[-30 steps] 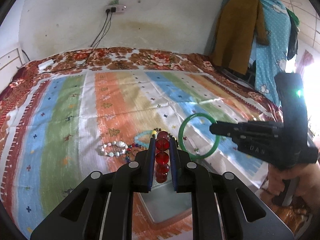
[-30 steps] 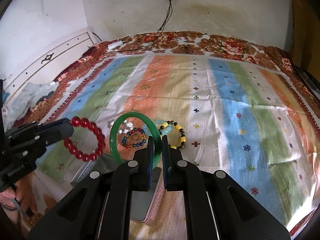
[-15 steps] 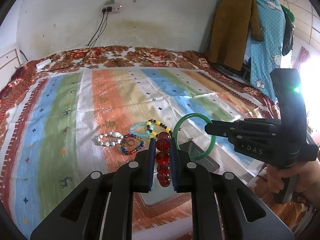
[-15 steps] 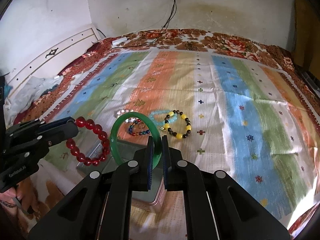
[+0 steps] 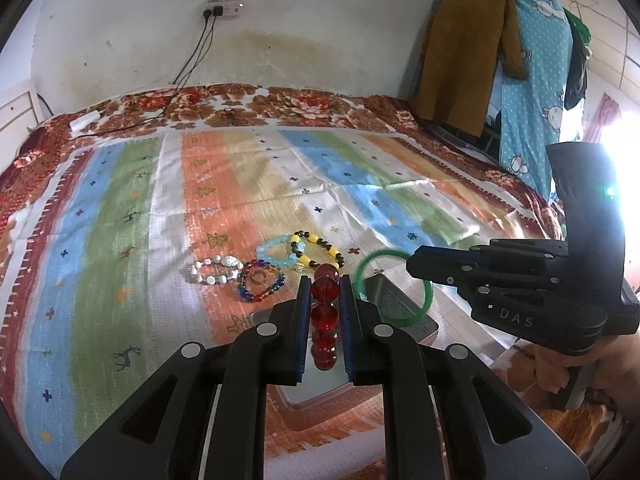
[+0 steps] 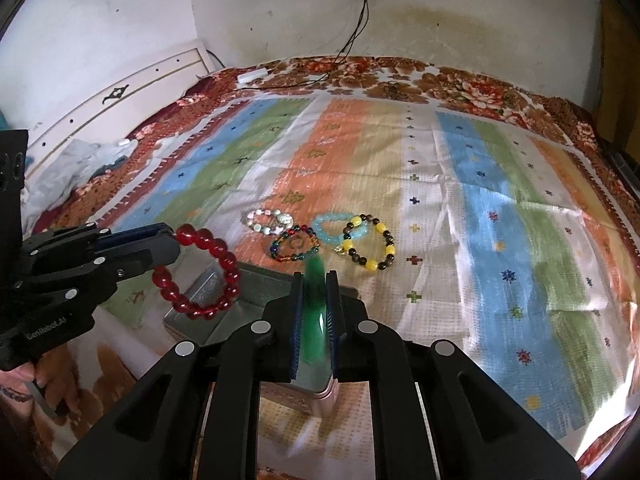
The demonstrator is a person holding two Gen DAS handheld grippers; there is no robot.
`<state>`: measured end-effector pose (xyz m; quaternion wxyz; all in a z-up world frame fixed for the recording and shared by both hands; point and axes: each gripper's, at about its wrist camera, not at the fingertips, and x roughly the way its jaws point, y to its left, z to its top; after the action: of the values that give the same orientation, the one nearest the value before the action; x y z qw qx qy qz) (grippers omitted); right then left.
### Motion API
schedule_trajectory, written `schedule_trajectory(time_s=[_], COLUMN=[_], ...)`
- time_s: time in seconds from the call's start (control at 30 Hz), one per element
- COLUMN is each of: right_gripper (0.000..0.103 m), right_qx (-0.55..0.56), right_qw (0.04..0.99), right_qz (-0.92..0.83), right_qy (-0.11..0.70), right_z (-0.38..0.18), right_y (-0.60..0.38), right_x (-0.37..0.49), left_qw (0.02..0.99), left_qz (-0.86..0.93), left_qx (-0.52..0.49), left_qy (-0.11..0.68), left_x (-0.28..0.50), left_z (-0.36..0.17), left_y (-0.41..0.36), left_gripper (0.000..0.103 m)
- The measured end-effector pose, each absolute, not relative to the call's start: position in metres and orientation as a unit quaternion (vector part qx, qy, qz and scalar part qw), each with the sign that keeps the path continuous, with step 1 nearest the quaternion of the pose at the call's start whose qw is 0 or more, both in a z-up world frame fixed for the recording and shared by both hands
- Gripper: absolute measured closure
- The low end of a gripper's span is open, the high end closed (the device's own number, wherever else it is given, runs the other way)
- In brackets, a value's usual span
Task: Organize jewelry
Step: 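Open left tool releasing red bracelet into tin while right tool releases green bangle inside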
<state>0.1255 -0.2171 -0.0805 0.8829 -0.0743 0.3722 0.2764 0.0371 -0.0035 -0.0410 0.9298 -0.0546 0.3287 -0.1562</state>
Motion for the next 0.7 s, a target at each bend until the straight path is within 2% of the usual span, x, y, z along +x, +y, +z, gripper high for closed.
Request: schedule_trajectory(time_s=[0.1,0.17,0.7], right_gripper=[0.087,0.073,0.067], right_qx=[-0.075,-0.071,-0.057], right_qw=[0.885,0.885,0.885], right_qz=[0.275,0.273,0.265], right_qy=[0.368,0.371,0.380], right_z=[-0.079,-0.080,-0.081], right_y=[-0.217,-0.218,-0.222], right_x=[0.125,0.127,0.141], left_qw=[0.932,0.931,0.925], left_qz=[-0.150,-0.148,-0.131], left_qx=[-0.057,-0.060,-0.082], left_qy=[0.325,0.329,0.347], left_x=[0.037,0.038,0.052], left_z=[-0.041,-0.042,-0.046], left_y=[-0.003,-0.002,0.010], left_gripper=[0.088,0.086,0.067])
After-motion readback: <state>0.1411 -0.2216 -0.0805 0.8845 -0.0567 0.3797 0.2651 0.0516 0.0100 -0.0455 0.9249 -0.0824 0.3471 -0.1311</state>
